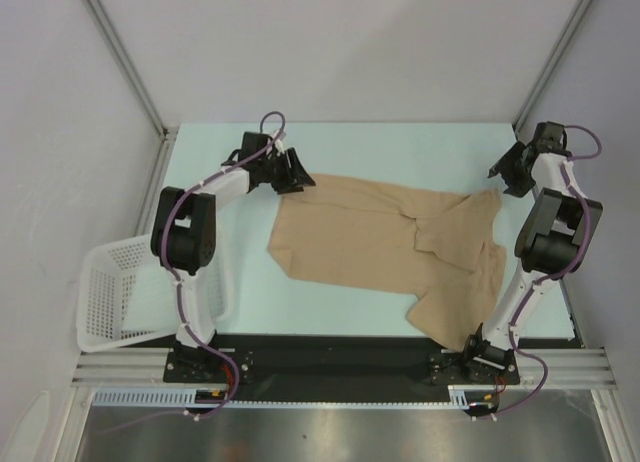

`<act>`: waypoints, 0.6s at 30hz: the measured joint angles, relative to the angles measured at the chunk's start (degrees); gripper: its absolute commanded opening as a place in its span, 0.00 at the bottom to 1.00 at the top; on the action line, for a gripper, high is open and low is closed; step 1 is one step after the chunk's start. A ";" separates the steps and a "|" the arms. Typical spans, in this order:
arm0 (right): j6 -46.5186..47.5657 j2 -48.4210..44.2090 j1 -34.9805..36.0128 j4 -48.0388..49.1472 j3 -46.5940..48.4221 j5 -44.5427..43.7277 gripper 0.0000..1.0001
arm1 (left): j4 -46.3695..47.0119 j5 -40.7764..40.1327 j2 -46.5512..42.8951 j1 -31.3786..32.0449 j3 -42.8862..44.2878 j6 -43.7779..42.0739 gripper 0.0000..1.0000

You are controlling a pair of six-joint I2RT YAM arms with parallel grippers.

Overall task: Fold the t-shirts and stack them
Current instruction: Fold the tshirt

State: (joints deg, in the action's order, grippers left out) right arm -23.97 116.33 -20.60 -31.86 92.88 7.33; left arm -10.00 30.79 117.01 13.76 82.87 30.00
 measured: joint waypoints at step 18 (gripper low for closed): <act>3.76 5.38 0.17 -4.15 5.51 -2.19 0.47 | 3.41 2.21 7.96 -2.32 2.80 10.38 0.54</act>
State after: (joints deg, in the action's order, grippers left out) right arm -20.21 121.71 -20.43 -36.01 98.39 5.15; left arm -6.59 32.99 124.97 11.44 85.67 40.38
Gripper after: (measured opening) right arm 0.488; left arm 0.536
